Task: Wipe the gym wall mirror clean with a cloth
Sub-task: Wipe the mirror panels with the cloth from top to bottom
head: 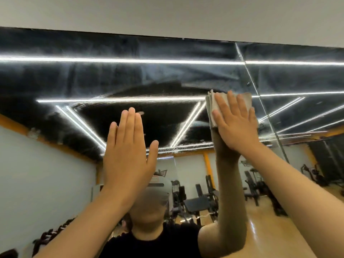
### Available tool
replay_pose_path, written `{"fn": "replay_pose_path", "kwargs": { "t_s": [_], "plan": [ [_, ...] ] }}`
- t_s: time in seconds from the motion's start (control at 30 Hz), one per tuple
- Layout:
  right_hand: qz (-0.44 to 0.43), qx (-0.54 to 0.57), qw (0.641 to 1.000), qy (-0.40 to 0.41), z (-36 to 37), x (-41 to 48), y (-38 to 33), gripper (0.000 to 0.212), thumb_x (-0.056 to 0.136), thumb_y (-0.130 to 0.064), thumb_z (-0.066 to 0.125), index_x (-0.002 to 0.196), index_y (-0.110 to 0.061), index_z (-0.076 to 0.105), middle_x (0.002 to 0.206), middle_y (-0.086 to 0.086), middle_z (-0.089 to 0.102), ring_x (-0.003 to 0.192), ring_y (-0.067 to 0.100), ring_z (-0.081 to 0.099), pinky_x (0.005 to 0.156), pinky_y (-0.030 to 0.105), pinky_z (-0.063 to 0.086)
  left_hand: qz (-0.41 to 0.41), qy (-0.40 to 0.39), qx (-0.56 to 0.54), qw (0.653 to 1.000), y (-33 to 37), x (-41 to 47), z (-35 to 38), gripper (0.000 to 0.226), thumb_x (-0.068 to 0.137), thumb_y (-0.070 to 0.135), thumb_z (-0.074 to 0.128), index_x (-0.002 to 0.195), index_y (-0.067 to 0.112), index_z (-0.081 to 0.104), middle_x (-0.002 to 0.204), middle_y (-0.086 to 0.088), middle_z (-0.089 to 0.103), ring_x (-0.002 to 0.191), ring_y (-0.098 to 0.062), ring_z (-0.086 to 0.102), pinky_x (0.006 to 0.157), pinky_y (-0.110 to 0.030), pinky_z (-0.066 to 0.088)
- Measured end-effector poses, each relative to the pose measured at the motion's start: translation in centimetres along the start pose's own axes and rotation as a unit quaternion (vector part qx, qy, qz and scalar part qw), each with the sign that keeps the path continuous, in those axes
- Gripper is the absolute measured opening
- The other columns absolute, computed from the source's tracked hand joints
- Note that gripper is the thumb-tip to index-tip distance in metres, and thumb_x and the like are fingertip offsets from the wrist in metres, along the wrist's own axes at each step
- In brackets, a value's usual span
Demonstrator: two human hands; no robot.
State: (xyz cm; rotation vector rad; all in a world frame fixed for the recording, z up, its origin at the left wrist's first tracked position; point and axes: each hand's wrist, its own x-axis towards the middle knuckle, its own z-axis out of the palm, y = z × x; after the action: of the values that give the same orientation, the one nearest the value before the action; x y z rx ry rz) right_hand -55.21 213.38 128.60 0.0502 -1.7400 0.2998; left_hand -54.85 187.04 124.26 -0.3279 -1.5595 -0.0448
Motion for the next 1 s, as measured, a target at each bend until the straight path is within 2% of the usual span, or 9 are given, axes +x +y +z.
{"fn": "replay_pose_path", "kwargs": {
  "t_s": [0.07, 0.17, 0.27, 0.37, 0.47, 0.57, 0.73, 0.87, 1.0],
  "plan": [
    [-0.006, -0.001, 1.0, -0.001, 0.7, -1.6, -1.7, 0.053, 0.105, -0.049, 0.008, 0.155, -0.041, -0.009, 0.166, -0.004, -0.015, 0.151, 0.019, -0.017, 0.12, 0.05, -0.013, 0.0, 0.0, 0.001, 1.0, 0.1, 0.0, 0.0, 0.075, 0.097, 0.052, 0.009, 0.157, 0.008, 0.006, 0.166, -0.009, 0.004, 0.153, -0.019, -0.002, 0.125, -0.042, 0.005],
    [-0.118, -0.009, 0.993, -0.005, 1.8, -4.3, -6.1, 0.06, 0.097, -0.055, 0.0, 0.154, -0.042, -0.006, 0.166, -0.004, -0.013, 0.151, 0.019, -0.018, 0.117, 0.045, -0.018, 0.001, 0.002, 0.0, 1.0, 0.1, -0.2, 0.0, 0.071, 0.098, 0.046, 0.009, 0.158, 0.007, 0.008, 0.166, -0.009, 0.004, 0.153, -0.019, -0.002, 0.125, -0.043, 0.005],
    [-0.218, 0.003, 0.976, 0.006, 2.9, -5.6, -9.0, 0.061, 0.099, -0.053, 0.012, 0.157, -0.034, 0.016, 0.167, 0.002, 0.008, 0.153, 0.023, -0.003, 0.118, 0.045, -0.012, 0.005, 0.009, 0.001, 1.0, 0.0, -0.1, 0.0, 0.067, 0.099, 0.041, 0.01, 0.157, 0.006, 0.012, 0.166, -0.009, 0.006, 0.153, -0.019, 0.0, 0.125, -0.042, 0.003],
    [-0.259, -0.008, 0.966, -0.004, 2.5, -4.2, -7.6, 0.059, 0.099, -0.053, 0.012, 0.156, -0.037, 0.015, 0.167, -0.003, 0.009, 0.153, 0.018, -0.003, 0.12, 0.045, -0.009, 0.005, 0.011, -0.002, 1.0, -0.1, -0.1, 0.1, 0.067, 0.099, 0.041, 0.008, 0.157, 0.007, 0.012, 0.166, -0.009, 0.006, 0.153, -0.018, 0.0, 0.125, -0.04, 0.0],
    [-0.177, -0.022, 0.984, -0.008, 0.8, -0.6, -2.8, 0.067, 0.091, -0.062, 0.001, 0.155, -0.042, 0.003, 0.167, -0.009, -0.002, 0.152, 0.012, -0.009, 0.121, 0.043, -0.009, 0.011, 0.013, -0.001, 1.0, -0.3, -0.1, 0.2, 0.068, 0.1, 0.042, 0.009, 0.157, 0.006, 0.014, 0.166, -0.009, 0.008, 0.153, -0.018, 0.001, 0.124, -0.04, 0.0],
    [-0.066, -0.033, 0.997, -0.021, -0.7, 1.9, 3.2, 0.067, 0.09, -0.063, 0.004, 0.154, -0.044, -0.002, 0.166, -0.011, -0.007, 0.152, 0.011, -0.011, 0.121, 0.044, -0.007, 0.011, 0.019, 0.006, 1.0, -0.3, -0.1, 0.4, 0.068, 0.1, 0.043, 0.01, 0.157, 0.006, 0.015, 0.165, -0.009, 0.01, 0.153, -0.018, 0.002, 0.124, -0.039, 0.0],
    [-0.04, -0.013, 0.999, -0.017, -0.4, -0.8, 6.8, 0.062, 0.096, -0.056, 0.008, 0.155, -0.042, -0.004, 0.166, -0.009, -0.009, 0.151, 0.012, -0.012, 0.122, 0.048, -0.005, 0.006, 0.014, 0.011, 1.0, -0.1, -0.2, 0.3, 0.07, 0.099, 0.045, 0.008, 0.157, 0.006, 0.014, 0.166, -0.009, 0.008, 0.153, -0.018, 0.001, 0.125, -0.041, 0.002],
    [-0.037, 0.006, 0.999, -0.012, 0.3, -5.6, 7.4, 0.057, 0.098, -0.056, 0.01, 0.15, -0.048, -0.01, 0.164, -0.013, -0.012, 0.149, 0.007, -0.019, 0.119, 0.04, -0.013, 0.005, 0.013, 0.012, 1.0, -0.1, -0.2, 0.1, 0.07, 0.099, 0.044, 0.011, 0.157, 0.004, 0.015, 0.166, -0.01, 0.01, 0.154, -0.02, 0.003, 0.125, -0.041, 0.002],
    [-0.049, 0.019, 0.999, -0.015, 0.8, -11.5, 8.5, 0.056, 0.099, -0.056, 0.011, 0.148, -0.055, -0.016, 0.162, -0.018, -0.019, 0.149, 0.006, -0.02, 0.12, 0.039, -0.013, 0.005, 0.01, 0.01, 1.0, 0.0, -0.2, 0.1, 0.071, 0.099, 0.044, 0.013, 0.156, 0.003, 0.015, 0.165, -0.012, 0.009, 0.153, -0.021, 0.003, 0.125, -0.042, 0.002]
  ]
}}
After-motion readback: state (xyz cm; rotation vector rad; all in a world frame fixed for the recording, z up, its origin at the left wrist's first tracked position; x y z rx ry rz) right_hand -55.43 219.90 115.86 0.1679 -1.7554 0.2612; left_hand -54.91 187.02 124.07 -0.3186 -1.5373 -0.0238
